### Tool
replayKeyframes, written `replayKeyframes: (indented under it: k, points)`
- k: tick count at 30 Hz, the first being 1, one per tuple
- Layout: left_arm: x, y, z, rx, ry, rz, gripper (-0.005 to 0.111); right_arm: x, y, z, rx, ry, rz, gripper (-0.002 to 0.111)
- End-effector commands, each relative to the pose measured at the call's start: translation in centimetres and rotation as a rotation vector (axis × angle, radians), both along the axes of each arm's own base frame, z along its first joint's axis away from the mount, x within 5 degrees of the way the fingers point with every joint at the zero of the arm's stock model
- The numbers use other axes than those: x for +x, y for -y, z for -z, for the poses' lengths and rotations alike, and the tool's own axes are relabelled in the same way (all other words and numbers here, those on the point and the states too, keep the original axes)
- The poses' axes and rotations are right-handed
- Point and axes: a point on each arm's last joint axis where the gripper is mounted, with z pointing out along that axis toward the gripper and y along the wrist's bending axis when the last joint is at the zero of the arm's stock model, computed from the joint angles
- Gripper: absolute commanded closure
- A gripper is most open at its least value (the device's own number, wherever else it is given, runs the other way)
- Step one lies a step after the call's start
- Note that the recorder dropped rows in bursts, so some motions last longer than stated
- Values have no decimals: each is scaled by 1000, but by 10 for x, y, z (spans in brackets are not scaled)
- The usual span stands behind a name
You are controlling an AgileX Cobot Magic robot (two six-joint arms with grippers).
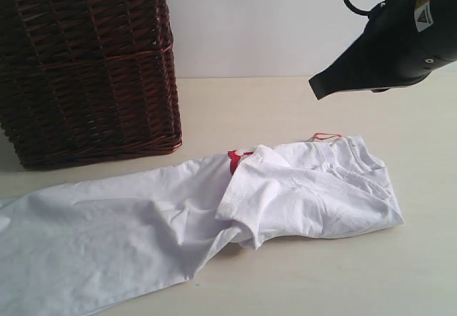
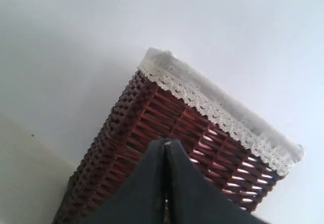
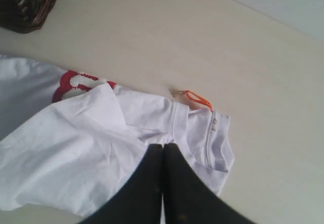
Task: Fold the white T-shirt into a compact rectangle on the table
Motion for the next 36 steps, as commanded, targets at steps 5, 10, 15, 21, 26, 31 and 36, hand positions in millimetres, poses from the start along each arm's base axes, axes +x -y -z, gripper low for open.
replayKeyframes:
  k: [5, 10, 15, 21, 26, 31, 36]
  points:
    - [7, 13, -55, 232, -207, 135, 107, -3, 3, -1, -33, -28, -14, 108]
    - [50, 37, -74, 421, -529, 396, 107, -4, 1, 0, -25, -39, -35, 108]
    - [98, 75, -55, 537, -826, 659, 107, -4, -3, 8, -38, -98, -85, 108]
    - [122, 110, 22, 583, -1101, 804, 107, 19, 7, 58, -136, -295, -30, 108]
    - [135, 119, 73, 610, -1278, 799, 107, 40, 20, 104, -101, -431, 51, 108]
    - [137, 120, 106, 637, -1425, 813, 107, 56, 31, 141, -103, -490, 84, 108]
    - [137, 118, 124, 679, -1499, 829, 107, 65, 33, 181, -115, -549, 97, 108]
